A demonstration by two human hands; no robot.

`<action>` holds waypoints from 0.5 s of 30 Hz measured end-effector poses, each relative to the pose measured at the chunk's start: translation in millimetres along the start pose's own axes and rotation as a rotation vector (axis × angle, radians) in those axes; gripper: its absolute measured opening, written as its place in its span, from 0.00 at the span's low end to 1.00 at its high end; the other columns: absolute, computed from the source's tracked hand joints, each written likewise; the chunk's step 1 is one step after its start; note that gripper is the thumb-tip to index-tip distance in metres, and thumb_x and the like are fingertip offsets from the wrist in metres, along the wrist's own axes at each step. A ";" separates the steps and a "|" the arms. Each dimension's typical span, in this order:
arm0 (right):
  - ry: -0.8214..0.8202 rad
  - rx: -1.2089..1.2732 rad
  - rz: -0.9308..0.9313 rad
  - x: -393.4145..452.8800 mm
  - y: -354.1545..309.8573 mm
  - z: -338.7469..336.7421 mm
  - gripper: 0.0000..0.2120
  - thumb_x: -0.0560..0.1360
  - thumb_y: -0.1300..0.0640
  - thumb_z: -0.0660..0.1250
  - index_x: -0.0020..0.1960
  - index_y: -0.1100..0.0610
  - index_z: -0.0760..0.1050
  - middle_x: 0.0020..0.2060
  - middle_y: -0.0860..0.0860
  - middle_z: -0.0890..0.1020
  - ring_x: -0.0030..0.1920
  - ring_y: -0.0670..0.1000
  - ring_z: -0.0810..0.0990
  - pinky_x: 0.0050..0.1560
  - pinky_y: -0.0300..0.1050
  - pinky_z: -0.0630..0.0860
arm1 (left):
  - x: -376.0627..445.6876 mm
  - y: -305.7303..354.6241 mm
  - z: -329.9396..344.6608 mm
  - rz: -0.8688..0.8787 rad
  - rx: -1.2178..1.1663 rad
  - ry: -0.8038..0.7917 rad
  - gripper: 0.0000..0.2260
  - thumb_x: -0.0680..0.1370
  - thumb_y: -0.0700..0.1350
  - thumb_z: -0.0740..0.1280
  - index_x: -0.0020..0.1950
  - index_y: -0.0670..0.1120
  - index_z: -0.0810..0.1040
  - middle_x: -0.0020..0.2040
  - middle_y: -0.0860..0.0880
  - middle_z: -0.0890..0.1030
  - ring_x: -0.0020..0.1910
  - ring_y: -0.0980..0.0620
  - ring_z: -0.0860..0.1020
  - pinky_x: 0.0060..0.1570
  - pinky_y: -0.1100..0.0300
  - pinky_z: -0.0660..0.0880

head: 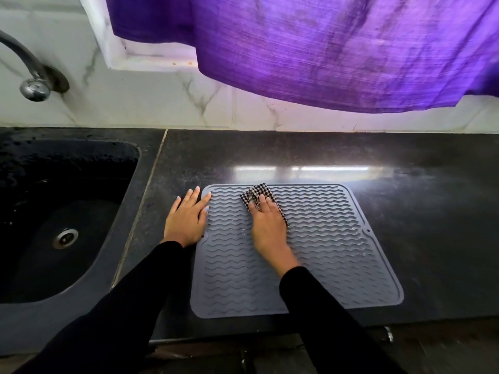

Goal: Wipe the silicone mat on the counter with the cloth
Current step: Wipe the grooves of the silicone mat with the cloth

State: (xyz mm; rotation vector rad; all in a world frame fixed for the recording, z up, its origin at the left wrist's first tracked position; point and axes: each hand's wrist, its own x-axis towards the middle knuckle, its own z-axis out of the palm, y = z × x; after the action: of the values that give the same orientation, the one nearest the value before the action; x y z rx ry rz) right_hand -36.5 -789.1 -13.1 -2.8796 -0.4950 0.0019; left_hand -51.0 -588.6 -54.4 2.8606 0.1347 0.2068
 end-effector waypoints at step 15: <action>-0.041 0.362 0.022 12.6 -26.5 -21.9 0.23 0.73 0.68 0.60 0.60 0.46 0.77 0.67 0.50 0.73 0.60 0.52 0.76 0.65 0.45 0.69 | -1.6 1.0 -0.2 -0.003 -0.018 0.003 0.31 0.74 0.59 0.36 0.74 0.53 0.59 0.76 0.48 0.58 0.75 0.50 0.55 0.72 0.51 0.48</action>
State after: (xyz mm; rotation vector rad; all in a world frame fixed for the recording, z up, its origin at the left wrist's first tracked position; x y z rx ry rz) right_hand -32.6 -765.3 14.4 -2.5341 -0.4208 0.1394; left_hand -52.5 -589.7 -54.2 2.8418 0.1369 0.2112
